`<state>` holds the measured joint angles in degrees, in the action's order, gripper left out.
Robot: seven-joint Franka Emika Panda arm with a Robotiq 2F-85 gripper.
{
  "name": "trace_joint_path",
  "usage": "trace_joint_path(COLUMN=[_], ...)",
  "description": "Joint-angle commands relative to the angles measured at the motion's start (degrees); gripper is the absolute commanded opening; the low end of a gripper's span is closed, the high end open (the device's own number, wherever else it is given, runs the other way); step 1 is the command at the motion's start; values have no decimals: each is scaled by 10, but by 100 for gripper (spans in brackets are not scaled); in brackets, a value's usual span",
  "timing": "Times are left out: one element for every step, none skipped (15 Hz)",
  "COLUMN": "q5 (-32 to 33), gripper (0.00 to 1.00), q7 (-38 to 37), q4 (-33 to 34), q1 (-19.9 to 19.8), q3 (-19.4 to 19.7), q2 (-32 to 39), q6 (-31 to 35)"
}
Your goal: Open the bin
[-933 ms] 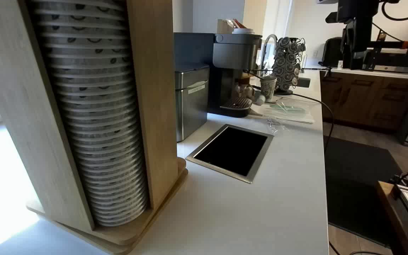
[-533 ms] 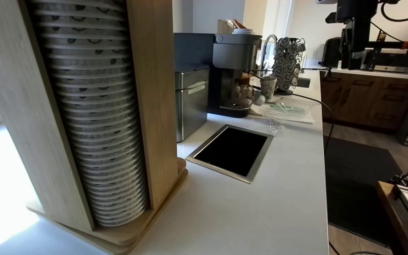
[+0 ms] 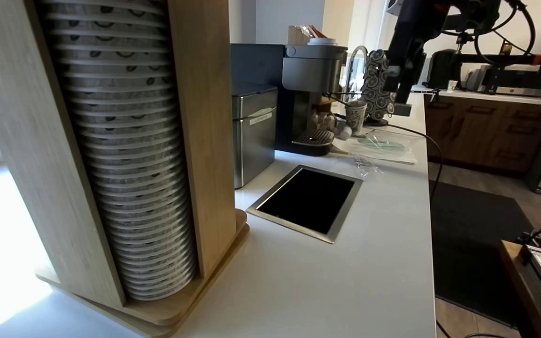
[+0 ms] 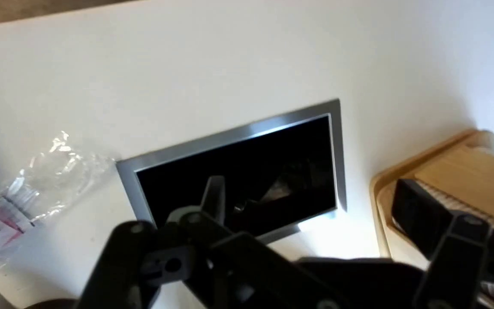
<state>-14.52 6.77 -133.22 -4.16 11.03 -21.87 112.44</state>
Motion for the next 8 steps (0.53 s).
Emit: trace_joint_path(q5=[-75, -96, -118, -143, -169, -199, -230, -260], gripper=[100, 100, 100, 100, 100, 100, 100, 100], q7=[-40, -48, -56, -59, -64, -63, -62, -62], q4=[10, 13, 11, 15, 16, 20, 26, 30], q1=[-4, -4, -3, 0, 1, 5, 8, 9], q3=[1, 2, 2, 3, 2, 2, 1, -1], q2=[45, 61, 69, 82, 90, 99, 106, 112], q6=[81, 104, 131, 155, 179, 202, 219, 239])
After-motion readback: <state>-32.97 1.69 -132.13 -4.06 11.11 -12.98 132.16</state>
